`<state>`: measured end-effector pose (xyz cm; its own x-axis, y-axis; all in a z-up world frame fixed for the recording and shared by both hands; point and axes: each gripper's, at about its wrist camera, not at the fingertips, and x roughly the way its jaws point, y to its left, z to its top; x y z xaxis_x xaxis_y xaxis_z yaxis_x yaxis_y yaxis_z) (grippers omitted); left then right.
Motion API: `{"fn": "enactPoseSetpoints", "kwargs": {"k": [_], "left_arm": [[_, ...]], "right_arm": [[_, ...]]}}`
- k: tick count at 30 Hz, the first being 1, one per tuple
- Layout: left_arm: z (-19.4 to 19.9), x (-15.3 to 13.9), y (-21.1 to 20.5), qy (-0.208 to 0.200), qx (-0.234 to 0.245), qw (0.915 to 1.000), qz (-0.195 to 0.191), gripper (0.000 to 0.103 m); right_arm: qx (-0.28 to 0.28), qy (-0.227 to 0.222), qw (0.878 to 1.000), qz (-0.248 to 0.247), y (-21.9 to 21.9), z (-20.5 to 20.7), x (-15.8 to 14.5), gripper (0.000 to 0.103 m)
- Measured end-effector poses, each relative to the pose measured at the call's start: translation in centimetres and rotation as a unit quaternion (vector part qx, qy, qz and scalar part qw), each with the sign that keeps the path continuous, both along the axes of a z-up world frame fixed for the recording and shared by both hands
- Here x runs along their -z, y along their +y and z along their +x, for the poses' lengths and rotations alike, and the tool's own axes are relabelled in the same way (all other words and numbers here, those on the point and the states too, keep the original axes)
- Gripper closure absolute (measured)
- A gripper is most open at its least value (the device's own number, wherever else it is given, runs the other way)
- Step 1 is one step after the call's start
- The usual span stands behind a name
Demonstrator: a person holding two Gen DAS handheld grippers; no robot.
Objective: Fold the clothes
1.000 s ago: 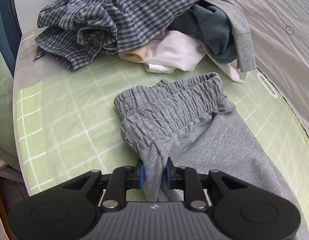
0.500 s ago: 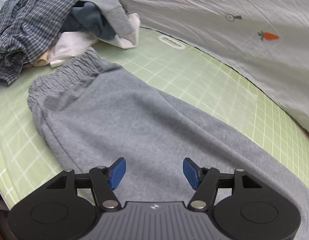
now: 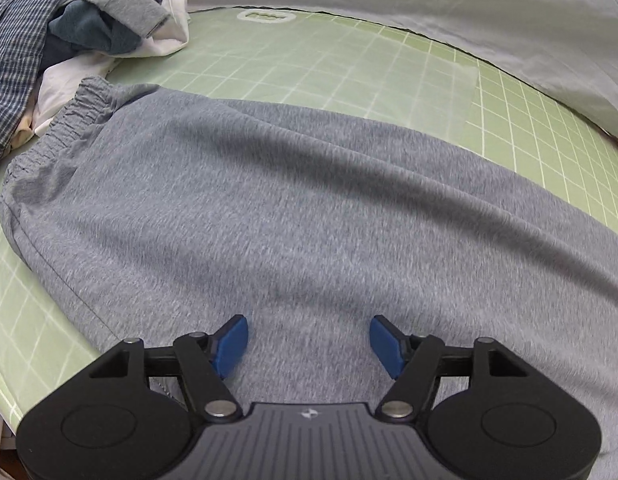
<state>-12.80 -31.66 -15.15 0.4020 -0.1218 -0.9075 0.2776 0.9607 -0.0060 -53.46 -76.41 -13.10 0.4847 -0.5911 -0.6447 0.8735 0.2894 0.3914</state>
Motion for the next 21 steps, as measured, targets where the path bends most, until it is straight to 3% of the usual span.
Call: {"fn": "enactPoseSetpoints", "kwargs": {"k": [2, 6, 8, 10, 12, 13, 14, 21], "left_arm": [[-0.1, 0.1, -0.3, -0.002, 0.008, 0.9999, 0.006, 0.029], [0.1, 0.3, -0.5, 0.002, 0.019, 0.9998, 0.011, 0.023], [0.3, 0.4, -0.5, 0.004, 0.022, 0.9997, 0.012, 0.019], [0.5, 0.6, -0.5, 0.007, 0.025, 0.9996, 0.013, 0.015], [0.7, 0.8, -0.5, 0.01, 0.024, 0.9996, 0.012, 0.012], [0.7, 0.8, -0.5, 0.01, 0.024, 0.9996, 0.012, 0.011], [0.8, 0.8, -0.5, 0.01, 0.024, 0.9996, 0.012, 0.01], [0.5, 1.0, -0.1, 0.004, 0.019, 0.9997, 0.012, 0.005]], "right_arm": [[0.008, 0.028, 1.0, 0.004, 0.4, 0.0, 0.7, 0.058], [0.023, 0.084, 0.996, 0.012, 1.3, 0.1, 2.1, 0.054], [0.031, 0.112, 0.993, 0.016, 1.7, 0.1, 2.8, 0.047], [0.046, 0.118, 0.992, 0.017, 1.6, -0.2, 2.8, 0.046], [0.062, 0.122, 0.99, 0.019, 1.5, -0.5, 2.7, 0.058], [0.07, 0.125, 0.99, 0.02, 1.5, -0.7, 2.6, 0.082], [0.078, 0.127, 0.989, 0.02, 1.4, -0.8, 2.6, 0.097], [0.133, 0.143, 0.981, 0.025, 1.1, -1.9, 2.3, 0.102]]}}
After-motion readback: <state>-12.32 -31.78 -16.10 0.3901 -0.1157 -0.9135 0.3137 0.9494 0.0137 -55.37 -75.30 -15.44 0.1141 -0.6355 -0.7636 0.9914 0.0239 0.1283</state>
